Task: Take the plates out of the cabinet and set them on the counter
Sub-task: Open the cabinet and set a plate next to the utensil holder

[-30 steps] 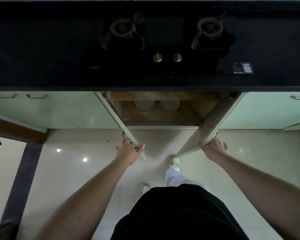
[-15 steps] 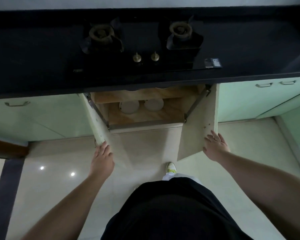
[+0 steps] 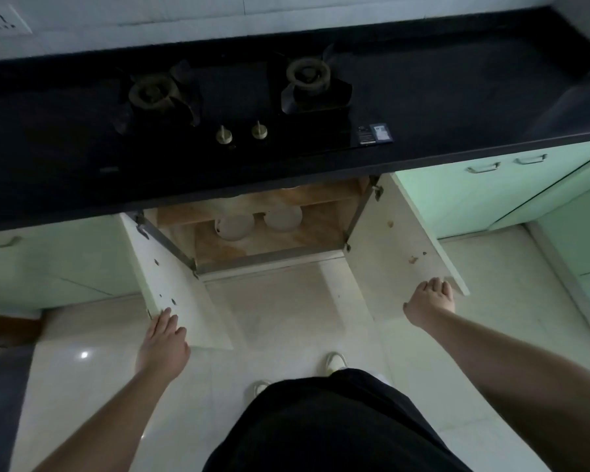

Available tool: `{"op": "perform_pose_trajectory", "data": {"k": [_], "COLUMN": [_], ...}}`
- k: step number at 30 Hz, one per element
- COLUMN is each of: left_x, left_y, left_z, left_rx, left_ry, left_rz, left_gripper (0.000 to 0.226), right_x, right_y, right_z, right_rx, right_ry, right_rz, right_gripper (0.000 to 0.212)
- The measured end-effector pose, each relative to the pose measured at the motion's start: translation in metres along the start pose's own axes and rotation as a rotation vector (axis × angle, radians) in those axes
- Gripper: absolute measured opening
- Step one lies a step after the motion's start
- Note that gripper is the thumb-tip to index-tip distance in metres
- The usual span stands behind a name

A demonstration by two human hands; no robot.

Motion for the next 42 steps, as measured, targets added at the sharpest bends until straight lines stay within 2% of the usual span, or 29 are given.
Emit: {"op": "perform_pose_trajectory", "data": {"k": [11,19,22,25,31,35,42], "left_x": [-0.008,0.002,0.006,0.007,0.011,0.008,-0.015], "left_y": [0.012,0.050,0.068,0.082,0.112,0.117,0.081], "left_z": [-0.028,-0.063,-0.076,-0.084,-0.093,-0.094,-0.067], "left_rx": [-0.209,-0.326,-0.373,-0.430,-0.485,-0.438,-0.298], "left_ry": [0.090,0.136,0.129,0.090,0.099,0.088,0.045], "left_rz": [0.039,0.010,-0.085,-0.217,-0.269,-0.242,-0.218], "left_gripper": [0.049,0.063,0.064,0.066,0.064,0.061,0.051], "right_x": [-0.067,-0.102,-0.109,-0.111,-0.115,-0.121,-0.128], "right_y": [0.068,0.137,0.162,0.185,0.216,0.223,0.209], "right_z": [0.002,-0.057,-0.086,-0.110,-0.143,-0.155,-0.164], "right_rx": [-0.409,-0.645,-0.708,-0.733,-0.717,-0.690,-0.611], "right_ry": [-0.234,-0.437,-0.473,-0.469,-0.488,-0.500,-0.512], "right_rz": [0.076,0.029,0.026,0.017,0.018,0.021,0.097], "right_gripper": [0.066,0.064,0.065,0.065,0.066,0.065,0.064]}}
Point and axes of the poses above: each hand's wrist, its own z-axis towards the middle knuckle, its own x-axis out of the palm, y = z × x, the point moved 5 cm from there along z, towards the middle knuckle, and after that the axes turned 15 degrees about -z, right-handed, at the moved point
